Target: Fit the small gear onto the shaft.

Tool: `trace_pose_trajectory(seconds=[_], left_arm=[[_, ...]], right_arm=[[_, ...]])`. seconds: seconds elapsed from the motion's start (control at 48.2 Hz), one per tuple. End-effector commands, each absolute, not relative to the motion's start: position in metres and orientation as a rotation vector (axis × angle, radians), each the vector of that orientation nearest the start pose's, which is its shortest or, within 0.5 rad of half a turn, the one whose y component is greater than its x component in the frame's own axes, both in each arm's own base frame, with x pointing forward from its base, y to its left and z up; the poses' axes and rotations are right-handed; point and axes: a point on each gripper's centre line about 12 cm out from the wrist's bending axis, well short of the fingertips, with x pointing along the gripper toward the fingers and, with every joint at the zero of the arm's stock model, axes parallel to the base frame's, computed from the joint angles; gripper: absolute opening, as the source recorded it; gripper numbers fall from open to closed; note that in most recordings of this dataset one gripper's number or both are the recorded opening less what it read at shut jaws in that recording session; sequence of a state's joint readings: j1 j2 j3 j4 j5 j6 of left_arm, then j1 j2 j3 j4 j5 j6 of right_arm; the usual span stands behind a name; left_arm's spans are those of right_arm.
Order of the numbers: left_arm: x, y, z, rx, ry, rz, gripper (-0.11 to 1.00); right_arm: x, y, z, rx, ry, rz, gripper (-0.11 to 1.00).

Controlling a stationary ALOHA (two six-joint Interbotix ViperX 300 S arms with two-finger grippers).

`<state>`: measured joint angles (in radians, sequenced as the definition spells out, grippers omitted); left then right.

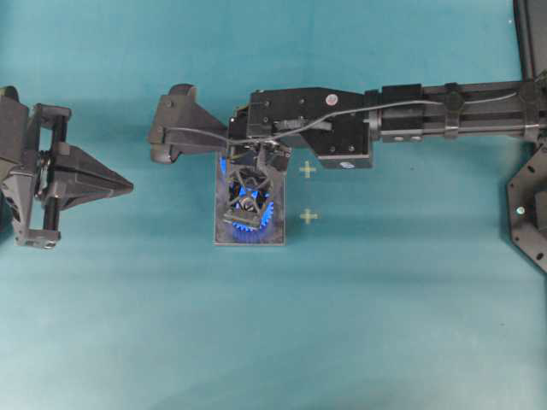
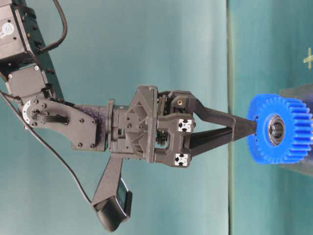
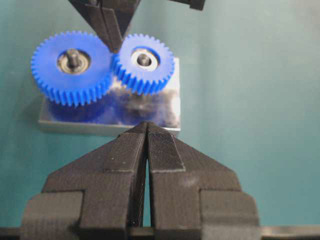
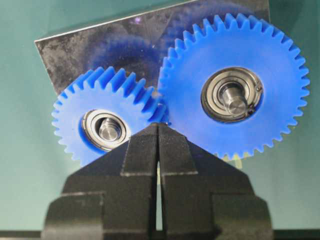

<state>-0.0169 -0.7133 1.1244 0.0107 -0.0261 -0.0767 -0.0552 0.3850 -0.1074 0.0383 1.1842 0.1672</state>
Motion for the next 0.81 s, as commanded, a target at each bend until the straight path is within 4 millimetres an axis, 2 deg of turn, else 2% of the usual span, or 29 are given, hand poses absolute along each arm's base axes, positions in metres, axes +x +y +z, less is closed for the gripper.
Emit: trace_pose_trajectory(seconds=[0.0,0.145,0.228,0.311,0.519,0.581,0.664,0.789], left_arm=[[0.234,-0.004,0.235,-0.061,0.361,-0.006,0.0],[0.231,-0.004,0.236,-0.061,0.352,-0.007,0.0],[0.231,-0.004,0.236,-0.063,0.349,-0.004,0.0],[0.232,-0.003,0.237,-0.063,0.347,-0.003,0.0],[0.232,-0.003,0.238,-0.063,0.345,-0.003,0.0],[0.232,-0.003,0.238,-0.063,0.344,-0.003,0.0],[0.232,-0.003,0.238,-0.063,0.345,-0.003,0.0],[0.232,-0.003,0.237,-0.065,0.347,-0.002,0.0]], right_arm=[[0.462,-0.011,0.183,0.231,1.475,-0.127,-0.01],[0.45,0.009,0.175,0.237,1.511,-0.095,-0.01],[0.442,0.021,0.179,0.237,1.512,-0.084,-0.01],[0.438,0.024,0.189,0.257,1.49,-0.105,-0.01],[0.449,0.006,0.224,0.25,1.337,-0.157,-0.01],[0.456,-0.002,0.228,0.245,1.31,-0.173,-0.01],[0.463,-0.011,0.226,0.244,1.305,-0.184,-0.01],[0.474,-0.018,0.212,0.241,1.314,-0.188,-0.01]])
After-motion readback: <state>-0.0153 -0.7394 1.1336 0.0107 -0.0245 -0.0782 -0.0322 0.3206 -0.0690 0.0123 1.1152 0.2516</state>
